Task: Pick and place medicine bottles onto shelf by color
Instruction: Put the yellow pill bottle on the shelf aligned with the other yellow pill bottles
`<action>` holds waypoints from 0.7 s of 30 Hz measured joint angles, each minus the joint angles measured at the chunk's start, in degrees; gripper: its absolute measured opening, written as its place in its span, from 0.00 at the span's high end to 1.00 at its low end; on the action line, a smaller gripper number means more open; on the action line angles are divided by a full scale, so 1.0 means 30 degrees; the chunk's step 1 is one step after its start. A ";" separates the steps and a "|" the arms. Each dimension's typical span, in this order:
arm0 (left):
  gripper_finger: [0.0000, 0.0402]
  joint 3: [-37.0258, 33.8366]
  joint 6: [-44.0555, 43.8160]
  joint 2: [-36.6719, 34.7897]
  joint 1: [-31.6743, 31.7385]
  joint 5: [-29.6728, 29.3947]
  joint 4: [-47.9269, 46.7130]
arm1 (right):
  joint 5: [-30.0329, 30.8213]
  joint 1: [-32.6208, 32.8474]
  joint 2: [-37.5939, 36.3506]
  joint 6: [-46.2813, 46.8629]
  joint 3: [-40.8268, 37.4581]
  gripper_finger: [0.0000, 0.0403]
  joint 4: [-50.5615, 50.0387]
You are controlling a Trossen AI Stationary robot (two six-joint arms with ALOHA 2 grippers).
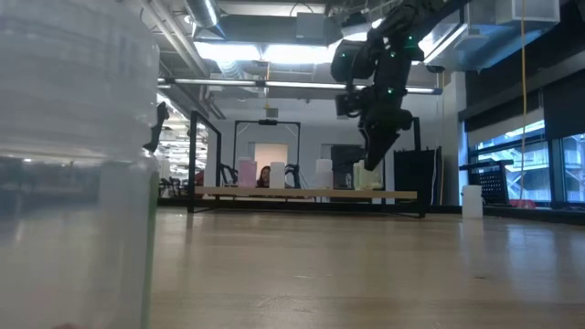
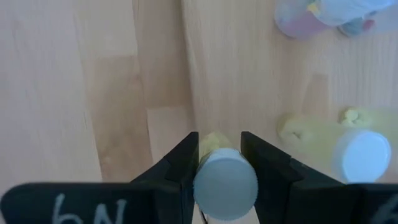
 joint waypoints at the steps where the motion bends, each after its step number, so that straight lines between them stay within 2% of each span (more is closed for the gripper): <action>1: 0.36 0.0000 0.0000 0.0000 0.0000 0.0000 0.0000 | 0.0000 -0.0061 0.0000 0.0012 0.0000 0.71 -0.0007; 21: 0.36 -0.0001 -0.0095 0.0000 0.0051 -0.0007 0.0001 | -0.0002 -0.0234 0.0000 -0.0090 0.0007 0.71 -0.0021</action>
